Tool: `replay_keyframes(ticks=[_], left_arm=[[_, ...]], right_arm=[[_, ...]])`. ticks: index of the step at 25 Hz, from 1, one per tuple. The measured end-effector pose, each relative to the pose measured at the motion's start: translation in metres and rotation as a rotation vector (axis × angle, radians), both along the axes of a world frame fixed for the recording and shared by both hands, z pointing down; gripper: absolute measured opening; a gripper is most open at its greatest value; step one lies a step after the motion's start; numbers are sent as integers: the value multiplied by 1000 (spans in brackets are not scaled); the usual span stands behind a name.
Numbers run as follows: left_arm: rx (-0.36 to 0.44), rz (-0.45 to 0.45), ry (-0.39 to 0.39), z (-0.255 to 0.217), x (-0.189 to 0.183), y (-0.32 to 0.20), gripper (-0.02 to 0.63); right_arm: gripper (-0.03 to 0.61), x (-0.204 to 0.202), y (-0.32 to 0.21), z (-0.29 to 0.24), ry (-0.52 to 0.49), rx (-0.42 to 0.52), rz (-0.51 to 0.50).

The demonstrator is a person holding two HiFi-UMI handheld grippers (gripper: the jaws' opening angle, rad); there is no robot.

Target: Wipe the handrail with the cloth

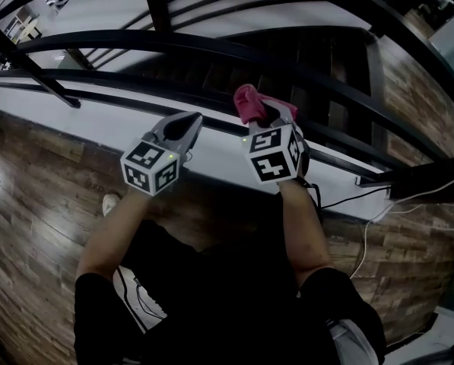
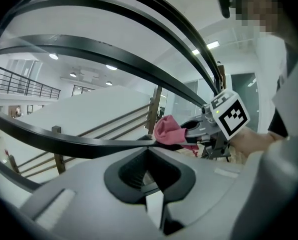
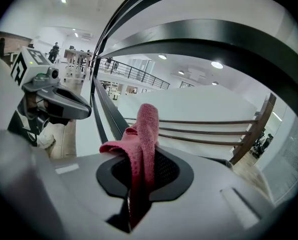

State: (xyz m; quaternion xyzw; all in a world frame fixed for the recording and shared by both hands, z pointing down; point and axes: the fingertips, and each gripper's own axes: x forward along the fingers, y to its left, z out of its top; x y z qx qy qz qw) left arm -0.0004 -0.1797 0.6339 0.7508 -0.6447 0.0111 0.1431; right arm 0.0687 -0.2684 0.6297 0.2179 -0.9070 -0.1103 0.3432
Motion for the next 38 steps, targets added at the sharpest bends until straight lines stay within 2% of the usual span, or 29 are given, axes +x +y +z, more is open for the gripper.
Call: replay_keyframes(ticks=[8,14,19,23,29,34,38], left_arm=[[-23,82,-36,10,-27,15,-2],[-26,155,14,17,-65,27,-2],[-30,279,-12,16,-90,41,-2],[-45,349,-10,22,-111,49,-2],[-10,368,-55,30,-134,51,-2],[-4,358,-67,36,-149,56,-2],[2,355,-72,40,-165,65,-2]], right_arm=[[41,-30,15,-3,-16,-7,14],[41,-62,26,-1,7,36,82],[41,-91,37,-3,-40,-51,139],[41,-105,42,-6,-68,-60,205],[41,-120,48,-7,-119,-49,271],[41,-144,59,-11,-149,-57,256],[41,-165,70,-10,-135,-53,233]])
